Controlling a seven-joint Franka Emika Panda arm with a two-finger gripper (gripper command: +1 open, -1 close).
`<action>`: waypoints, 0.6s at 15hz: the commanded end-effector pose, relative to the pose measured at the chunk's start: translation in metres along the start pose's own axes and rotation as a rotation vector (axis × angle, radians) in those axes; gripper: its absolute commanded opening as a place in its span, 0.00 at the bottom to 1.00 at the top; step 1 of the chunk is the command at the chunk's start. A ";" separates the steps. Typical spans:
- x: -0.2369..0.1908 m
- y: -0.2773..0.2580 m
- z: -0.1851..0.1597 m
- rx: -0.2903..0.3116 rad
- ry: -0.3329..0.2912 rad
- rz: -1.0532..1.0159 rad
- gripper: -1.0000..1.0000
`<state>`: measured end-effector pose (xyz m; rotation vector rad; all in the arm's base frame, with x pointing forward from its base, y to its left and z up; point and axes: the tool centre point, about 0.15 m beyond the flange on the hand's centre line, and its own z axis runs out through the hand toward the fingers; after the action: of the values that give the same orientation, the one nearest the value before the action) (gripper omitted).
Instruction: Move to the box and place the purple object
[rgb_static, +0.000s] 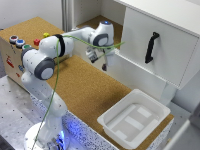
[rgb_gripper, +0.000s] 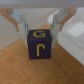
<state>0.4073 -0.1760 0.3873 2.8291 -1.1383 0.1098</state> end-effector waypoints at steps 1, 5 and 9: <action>0.064 0.088 0.045 -0.046 -0.010 0.128 0.00; 0.086 0.149 0.065 -0.150 -0.013 0.248 0.00; 0.099 0.209 0.084 -0.164 -0.033 0.432 0.00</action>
<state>0.3535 -0.3330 0.3441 2.5437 -1.4740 0.0819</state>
